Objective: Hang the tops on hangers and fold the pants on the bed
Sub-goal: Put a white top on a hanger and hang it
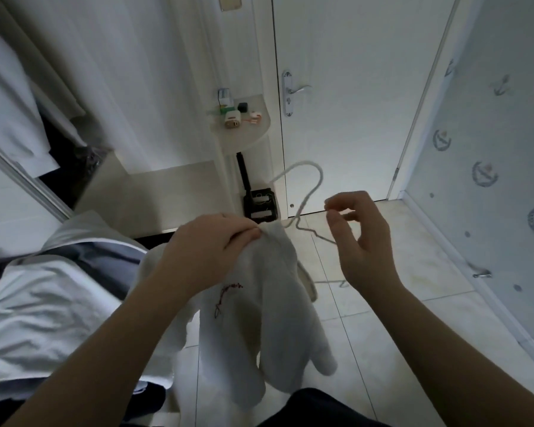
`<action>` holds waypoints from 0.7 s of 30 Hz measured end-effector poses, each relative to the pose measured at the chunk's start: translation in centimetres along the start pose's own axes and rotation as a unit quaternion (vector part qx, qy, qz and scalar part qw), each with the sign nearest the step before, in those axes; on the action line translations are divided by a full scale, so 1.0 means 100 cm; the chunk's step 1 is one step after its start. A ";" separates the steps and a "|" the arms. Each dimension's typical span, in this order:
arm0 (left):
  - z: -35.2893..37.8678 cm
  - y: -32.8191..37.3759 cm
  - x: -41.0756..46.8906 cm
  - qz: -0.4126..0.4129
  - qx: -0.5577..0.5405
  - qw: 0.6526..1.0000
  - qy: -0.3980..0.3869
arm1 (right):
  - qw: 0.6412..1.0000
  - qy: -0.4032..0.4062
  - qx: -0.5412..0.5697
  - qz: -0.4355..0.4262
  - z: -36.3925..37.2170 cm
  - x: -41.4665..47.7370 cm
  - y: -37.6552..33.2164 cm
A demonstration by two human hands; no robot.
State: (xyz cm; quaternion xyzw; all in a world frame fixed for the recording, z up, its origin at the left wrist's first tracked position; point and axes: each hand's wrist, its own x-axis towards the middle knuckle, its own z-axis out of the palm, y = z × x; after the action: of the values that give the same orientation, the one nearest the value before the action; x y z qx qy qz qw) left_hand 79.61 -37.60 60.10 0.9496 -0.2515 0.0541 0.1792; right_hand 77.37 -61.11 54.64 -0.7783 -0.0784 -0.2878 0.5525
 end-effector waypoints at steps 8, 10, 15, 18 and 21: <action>0.024 -0.004 -0.030 -0.110 -0.118 0.964 0.212 | 0.947 -0.313 0.008 0.077 0.034 -0.019 0.008; 0.030 -0.003 -0.034 -0.136 -0.124 0.955 0.233 | 0.940 -0.331 0.022 0.080 0.046 -0.011 0.005; 0.040 -0.015 -0.050 -0.176 -0.152 0.941 0.246 | 0.907 -0.409 0.010 0.099 0.057 -0.031 0.027; 0.041 -0.025 -0.059 -0.188 -0.166 0.938 0.238 | 0.853 -0.496 -0.110 0.121 0.065 -0.049 0.056; 0.042 -0.033 -0.067 -0.185 -0.160 0.942 0.230 | 0.837 -0.492 -0.228 0.070 0.065 -0.056 0.084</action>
State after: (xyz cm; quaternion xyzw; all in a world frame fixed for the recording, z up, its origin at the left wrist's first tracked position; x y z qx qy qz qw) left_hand 75.53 -33.37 53.89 0.9000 -0.0288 0.1956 0.3886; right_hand 78.80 -57.26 43.31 -0.9246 -0.2177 0.1631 0.2665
